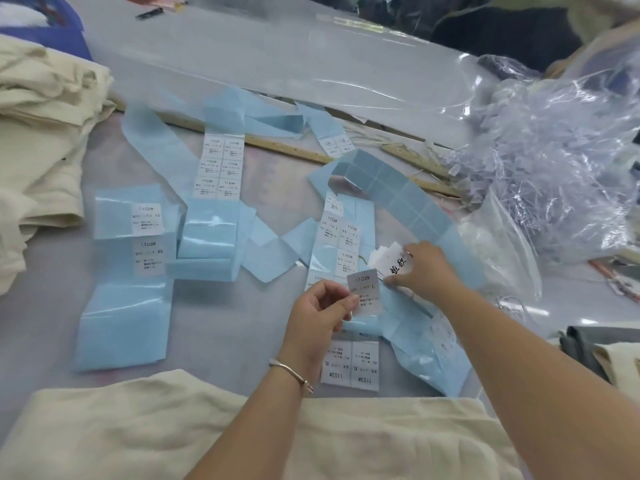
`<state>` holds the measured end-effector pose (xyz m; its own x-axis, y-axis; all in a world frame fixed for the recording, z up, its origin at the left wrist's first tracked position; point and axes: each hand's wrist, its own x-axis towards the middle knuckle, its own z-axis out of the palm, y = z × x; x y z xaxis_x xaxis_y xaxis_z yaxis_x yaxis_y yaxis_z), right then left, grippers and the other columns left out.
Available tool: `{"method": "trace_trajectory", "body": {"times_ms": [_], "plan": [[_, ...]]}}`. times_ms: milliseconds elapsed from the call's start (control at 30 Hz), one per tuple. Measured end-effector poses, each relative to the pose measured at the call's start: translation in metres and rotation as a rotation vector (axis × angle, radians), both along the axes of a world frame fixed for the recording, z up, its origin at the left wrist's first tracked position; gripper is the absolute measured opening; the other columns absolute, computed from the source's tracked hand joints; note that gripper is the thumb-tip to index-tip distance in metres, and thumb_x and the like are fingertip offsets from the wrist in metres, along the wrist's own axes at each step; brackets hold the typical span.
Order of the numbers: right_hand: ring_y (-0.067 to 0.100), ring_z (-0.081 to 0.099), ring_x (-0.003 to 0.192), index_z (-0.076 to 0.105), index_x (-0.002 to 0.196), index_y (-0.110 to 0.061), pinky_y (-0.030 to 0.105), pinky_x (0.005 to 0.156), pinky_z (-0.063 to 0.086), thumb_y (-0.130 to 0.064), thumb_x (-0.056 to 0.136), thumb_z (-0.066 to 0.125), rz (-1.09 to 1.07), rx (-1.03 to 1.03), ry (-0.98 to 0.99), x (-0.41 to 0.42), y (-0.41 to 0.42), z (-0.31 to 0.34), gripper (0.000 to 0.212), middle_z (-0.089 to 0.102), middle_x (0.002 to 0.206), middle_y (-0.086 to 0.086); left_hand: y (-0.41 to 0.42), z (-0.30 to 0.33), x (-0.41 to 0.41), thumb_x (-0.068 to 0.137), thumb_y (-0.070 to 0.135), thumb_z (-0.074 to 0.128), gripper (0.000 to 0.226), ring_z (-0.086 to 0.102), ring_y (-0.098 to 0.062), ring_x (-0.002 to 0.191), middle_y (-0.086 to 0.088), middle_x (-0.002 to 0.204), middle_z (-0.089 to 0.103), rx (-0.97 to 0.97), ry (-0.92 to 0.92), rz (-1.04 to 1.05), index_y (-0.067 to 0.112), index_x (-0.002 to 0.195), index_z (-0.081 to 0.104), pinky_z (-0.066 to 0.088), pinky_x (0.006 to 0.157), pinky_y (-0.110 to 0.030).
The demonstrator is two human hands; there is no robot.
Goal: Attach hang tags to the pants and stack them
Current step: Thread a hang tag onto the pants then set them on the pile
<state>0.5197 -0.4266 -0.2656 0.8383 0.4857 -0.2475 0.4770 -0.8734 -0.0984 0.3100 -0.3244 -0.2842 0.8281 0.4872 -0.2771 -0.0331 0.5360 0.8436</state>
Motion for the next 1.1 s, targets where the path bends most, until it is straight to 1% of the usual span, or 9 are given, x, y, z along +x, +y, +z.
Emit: {"method": "trace_trajectory", "body": {"times_ms": [233,400,567,667,767,867,933,1000,1100], "plan": [[0.026,0.049,0.111,0.053,0.124,-0.016,0.033,0.078,0.037,-0.053,0.070,0.078,0.031,0.087,-0.022,-0.001,-0.009,-0.007,0.070,0.048,0.112,0.003,-0.005,-0.002,0.001,0.083,-0.002,0.068,0.019,0.051,-0.006,0.052,0.005,0.061,0.061,0.040,0.022,0.048,0.014,0.077,0.059,0.037,0.046,-0.015],[0.019,0.050,0.114,0.053,0.131,-0.020,0.030,0.078,0.036,-0.053,0.071,0.077,0.043,0.143,-0.098,-0.008,-0.013,-0.007,0.072,0.050,0.123,-0.003,-0.002,0.007,0.001,0.084,0.000,0.069,0.019,0.052,-0.006,0.050,0.003,0.058,0.061,0.102,0.014,0.045,0.014,0.075,0.060,0.037,0.042,-0.016],[0.018,0.058,0.097,0.060,0.087,-0.024,0.030,0.077,0.040,-0.027,0.083,0.074,-0.044,0.413,-0.060,-0.014,-0.020,0.000,0.015,0.059,0.094,-0.008,0.004,0.017,0.000,0.084,-0.001,0.068,0.019,0.053,-0.008,0.053,0.003,0.065,0.065,0.130,-0.007,0.067,0.015,0.076,0.061,0.038,0.046,-0.016],[0.018,0.061,0.090,0.061,0.082,-0.015,0.034,0.079,0.045,-0.012,0.088,0.067,-0.075,0.661,-0.098,-0.014,-0.024,0.016,0.008,0.064,0.085,-0.003,0.002,0.022,-0.004,0.084,-0.001,0.068,0.017,0.053,-0.008,0.054,0.004,0.066,0.065,0.153,-0.003,0.063,0.014,0.078,0.062,0.041,0.051,-0.013],[0.010,0.060,0.078,0.057,0.085,-0.012,0.026,0.073,0.046,-0.005,0.090,0.061,-0.108,0.998,-0.112,-0.018,-0.024,0.044,0.009,0.062,0.078,-0.005,0.002,0.028,-0.010,0.084,-0.001,0.068,0.016,0.053,-0.008,0.055,0.004,0.066,0.065,0.173,-0.013,0.067,0.013,0.078,0.062,0.041,0.052,-0.013],[0.007,0.057,0.069,0.054,0.091,-0.020,0.022,0.066,0.045,-0.011,0.093,0.058,-0.104,1.170,-0.163,-0.026,-0.024,0.067,0.010,0.061,0.075,-0.006,0.005,0.034,-0.015,0.083,-0.002,0.068,0.021,0.053,-0.008,0.055,0.004,0.065,0.065,0.195,-0.018,0.100,0.017,0.075,0.063,0.040,0.051,-0.013],[0.005,0.049,0.056,0.052,0.104,-0.021,0.018,0.056,0.040,-0.013,0.095,0.055,-0.093,1.173,-0.190,-0.035,-0.025,0.078,0.013,0.056,0.067,0.000,0.004,0.040,-0.020,0.083,0.000,0.069,0.024,0.054,-0.008,0.055,0.004,0.064,0.065,0.212,-0.024,0.126,0.021,0.072,0.064,0.040,0.051,-0.014],[0.007,0.048,0.052,0.048,0.122,-0.026,0.016,0.047,0.039,-0.009,0.096,0.050,-0.076,1.155,-0.116,-0.048,-0.030,0.085,0.031,0.057,0.071,0.007,0.000,0.050,-0.028,0.081,0.002,0.071,0.023,0.054,-0.009,0.055,0.004,0.065,0.065,0.235,-0.033,0.133,0.021,0.072,0.064,0.041,0.052,-0.016],[-0.001,0.045,0.049,0.053,0.131,-0.026,0.008,0.047,0.033,-0.003,0.096,0.045,-0.019,1.060,-0.032,-0.074,-0.044,0.089,0.043,0.052,0.073,-0.010,-0.011,0.068,-0.042,0.083,-0.002,0.068,0.019,0.054,-0.009,0.055,0.003,0.064,0.065,0.328,-0.042,0.140,0.016,0.076,0.063,0.041,0.051,-0.016]]}}
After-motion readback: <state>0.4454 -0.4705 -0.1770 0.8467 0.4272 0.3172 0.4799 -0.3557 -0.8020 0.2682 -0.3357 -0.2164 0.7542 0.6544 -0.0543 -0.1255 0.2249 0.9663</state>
